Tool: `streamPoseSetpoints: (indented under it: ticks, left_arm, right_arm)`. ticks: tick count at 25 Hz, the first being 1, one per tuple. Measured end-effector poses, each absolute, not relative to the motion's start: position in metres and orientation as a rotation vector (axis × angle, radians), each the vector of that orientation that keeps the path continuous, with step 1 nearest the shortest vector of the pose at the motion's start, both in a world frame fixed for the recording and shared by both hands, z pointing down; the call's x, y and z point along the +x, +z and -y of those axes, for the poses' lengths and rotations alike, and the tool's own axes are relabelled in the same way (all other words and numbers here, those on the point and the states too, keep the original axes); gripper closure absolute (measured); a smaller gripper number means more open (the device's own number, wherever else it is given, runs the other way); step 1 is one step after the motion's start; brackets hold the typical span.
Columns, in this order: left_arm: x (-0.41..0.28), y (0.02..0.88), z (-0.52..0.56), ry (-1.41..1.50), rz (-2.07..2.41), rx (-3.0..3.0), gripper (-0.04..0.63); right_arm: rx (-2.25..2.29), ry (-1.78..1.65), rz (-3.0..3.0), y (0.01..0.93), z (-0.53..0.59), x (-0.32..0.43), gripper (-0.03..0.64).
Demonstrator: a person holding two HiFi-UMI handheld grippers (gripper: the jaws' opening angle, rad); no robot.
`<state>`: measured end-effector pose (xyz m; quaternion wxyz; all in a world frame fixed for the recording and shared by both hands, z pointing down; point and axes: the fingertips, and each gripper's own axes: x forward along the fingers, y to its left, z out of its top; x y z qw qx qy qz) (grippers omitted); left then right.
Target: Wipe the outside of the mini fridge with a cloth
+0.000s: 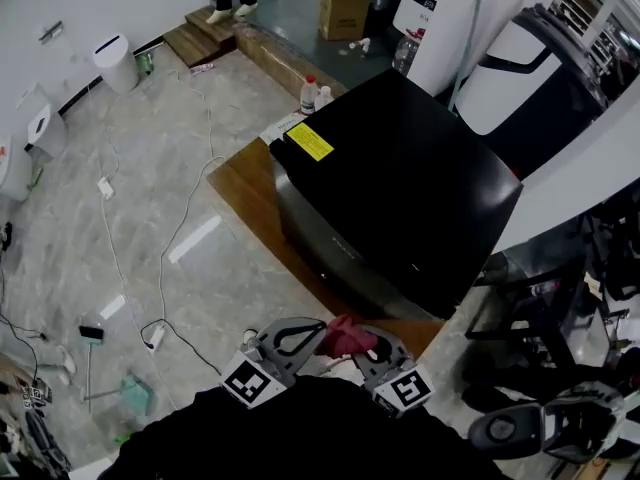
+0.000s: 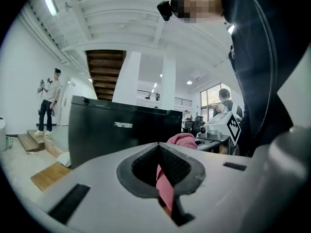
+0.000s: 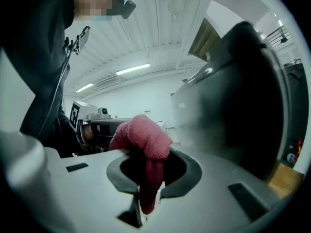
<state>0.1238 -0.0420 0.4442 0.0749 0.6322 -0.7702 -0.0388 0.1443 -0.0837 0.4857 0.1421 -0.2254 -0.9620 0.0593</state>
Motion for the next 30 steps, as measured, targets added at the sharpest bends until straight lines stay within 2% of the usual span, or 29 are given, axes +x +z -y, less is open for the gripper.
streamPoseSetpoints:
  ticks: [8,15,22,30]
  left_arm:
    - [0.026,0.443,-0.130,-0.120,2.458,1.683,0.591]
    - [-0.023,0.425,-0.240,-0.114,2.569,1.551,0.591]
    - [-0.064,0.417,-0.290,-0.178,2.649,1.417,0.591]
    - [-0.143,0.404,-0.316,-0.140,2.731,1.351,0.591]
  right_arm:
    - [-0.785,0.231,2.808,0.456,-0.079,0.036,0.569]
    - [-0.859,0.280,2.825,0.440,-0.178,-0.020,0.569]
    - [-0.872,0.375,2.795,0.439,-0.225,-0.068,0.568]
    - [-0.878,0.504,2.836,0.428,-0.249,-0.154,0.568]
